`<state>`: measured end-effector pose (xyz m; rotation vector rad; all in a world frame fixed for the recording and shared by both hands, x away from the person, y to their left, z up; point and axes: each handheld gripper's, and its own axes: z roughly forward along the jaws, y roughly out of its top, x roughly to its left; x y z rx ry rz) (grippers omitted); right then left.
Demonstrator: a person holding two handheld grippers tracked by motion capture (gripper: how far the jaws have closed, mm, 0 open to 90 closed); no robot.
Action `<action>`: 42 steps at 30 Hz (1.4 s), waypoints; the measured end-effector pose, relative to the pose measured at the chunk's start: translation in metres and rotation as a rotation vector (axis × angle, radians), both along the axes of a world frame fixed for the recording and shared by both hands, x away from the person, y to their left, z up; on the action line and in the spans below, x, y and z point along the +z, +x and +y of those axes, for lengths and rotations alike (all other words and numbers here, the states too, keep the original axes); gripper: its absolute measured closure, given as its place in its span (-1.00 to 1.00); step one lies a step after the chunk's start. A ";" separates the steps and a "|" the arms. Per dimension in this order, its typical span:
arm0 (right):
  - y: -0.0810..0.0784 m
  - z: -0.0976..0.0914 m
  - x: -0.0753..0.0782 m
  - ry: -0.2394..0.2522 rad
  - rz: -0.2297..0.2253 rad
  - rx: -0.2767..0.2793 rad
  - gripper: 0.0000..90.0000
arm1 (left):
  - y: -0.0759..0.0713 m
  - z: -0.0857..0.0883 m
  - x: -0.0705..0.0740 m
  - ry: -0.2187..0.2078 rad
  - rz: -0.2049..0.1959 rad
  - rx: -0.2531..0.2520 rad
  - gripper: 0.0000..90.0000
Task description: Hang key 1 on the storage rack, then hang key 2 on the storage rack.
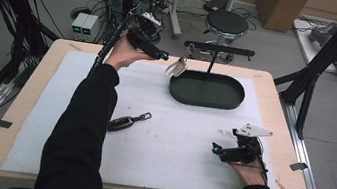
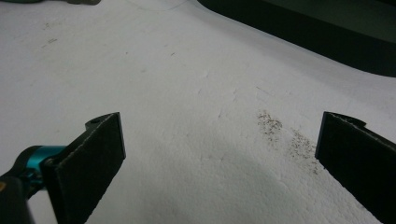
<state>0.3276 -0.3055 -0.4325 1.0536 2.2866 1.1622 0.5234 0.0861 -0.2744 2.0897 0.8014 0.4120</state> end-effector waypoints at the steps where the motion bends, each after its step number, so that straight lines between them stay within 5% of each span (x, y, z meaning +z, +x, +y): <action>1: 0.000 0.000 0.000 0.000 0.002 0.001 -0.98 | -0.002 0.001 -0.001 -0.001 0.001 -0.002 -0.96; 7: 0.000 0.000 0.000 -0.002 -0.002 0.003 -0.98 | -0.006 0.008 -0.009 0.047 0.021 0.005 -0.96; 15: 0.000 0.000 -0.001 -0.004 0.002 0.001 -0.98 | -0.011 0.016 -0.022 0.057 0.062 -0.004 -0.96; 28: 0.000 0.001 -0.002 -0.007 0.009 0.001 -0.98 | -0.033 0.034 -0.037 0.023 0.052 0.004 -0.96; 42: 0.001 0.001 -0.002 -0.011 0.009 0.003 -0.98 | -0.059 0.035 -0.065 0.075 0.095 -0.034 -0.96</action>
